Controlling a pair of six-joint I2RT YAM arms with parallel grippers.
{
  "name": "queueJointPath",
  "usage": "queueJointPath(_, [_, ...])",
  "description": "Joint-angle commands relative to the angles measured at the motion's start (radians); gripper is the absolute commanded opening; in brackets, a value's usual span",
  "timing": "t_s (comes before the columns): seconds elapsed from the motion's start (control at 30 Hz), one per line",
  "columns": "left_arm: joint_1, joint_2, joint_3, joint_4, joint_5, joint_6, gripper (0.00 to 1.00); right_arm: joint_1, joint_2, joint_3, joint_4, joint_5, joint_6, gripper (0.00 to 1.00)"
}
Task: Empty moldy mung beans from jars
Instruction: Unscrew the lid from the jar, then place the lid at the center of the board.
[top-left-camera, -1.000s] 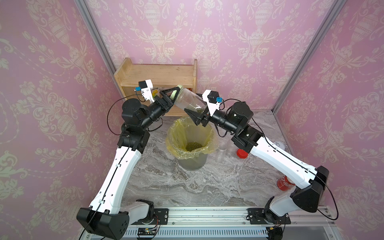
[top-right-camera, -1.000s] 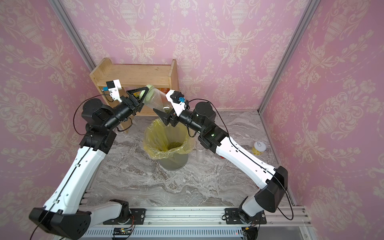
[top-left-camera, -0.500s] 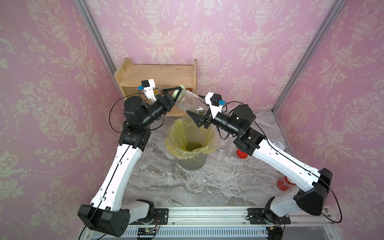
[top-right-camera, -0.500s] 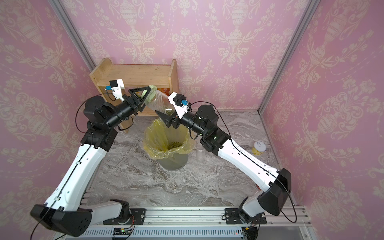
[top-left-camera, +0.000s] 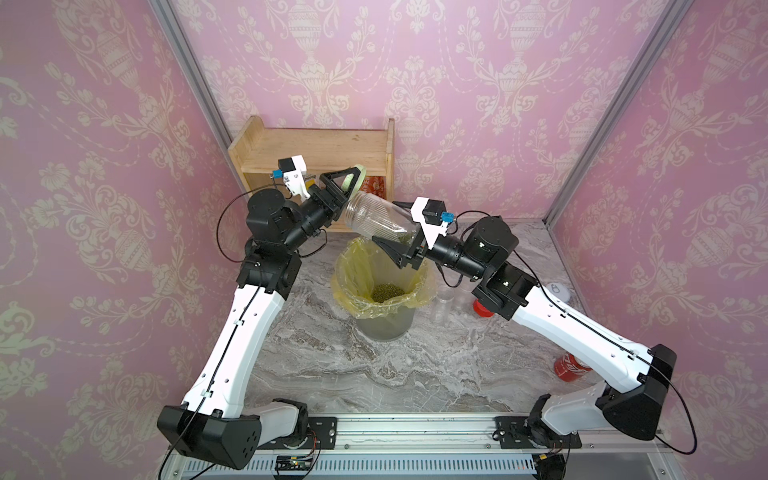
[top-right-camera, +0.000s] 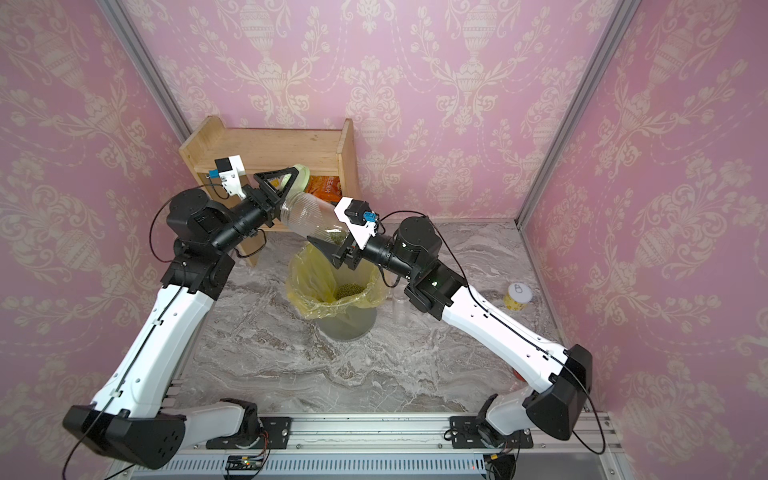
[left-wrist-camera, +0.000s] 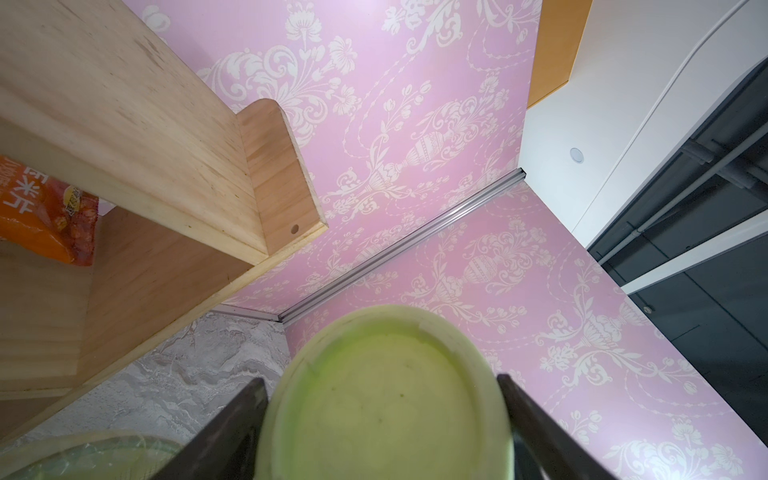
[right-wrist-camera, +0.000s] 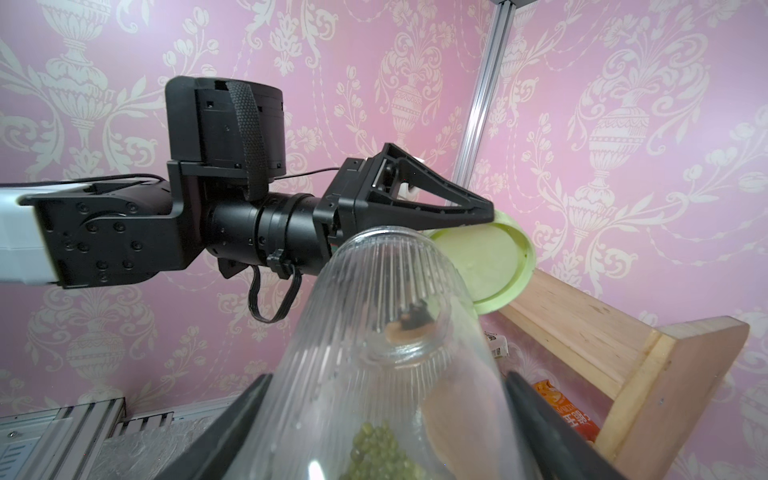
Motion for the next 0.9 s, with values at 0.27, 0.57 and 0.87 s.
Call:
queueJointPath(0.27, [0.045, -0.182, -0.123, -0.219, -0.180, 0.353, 0.84, -0.006, -0.132, -0.058, 0.024, 0.060, 0.006, 0.09])
queueJointPath(0.57, [0.045, -0.481, -0.469, -0.388, -0.683, 0.677, 0.85, -0.034, -0.182, -0.131, 0.031, 0.078, 0.062, 0.09])
queueJointPath(0.87, [0.045, -0.420, -0.673, -0.327, -0.835, 0.733, 0.85, -0.039, -0.145, -0.129, 0.007, 0.085, 0.107, 0.08])
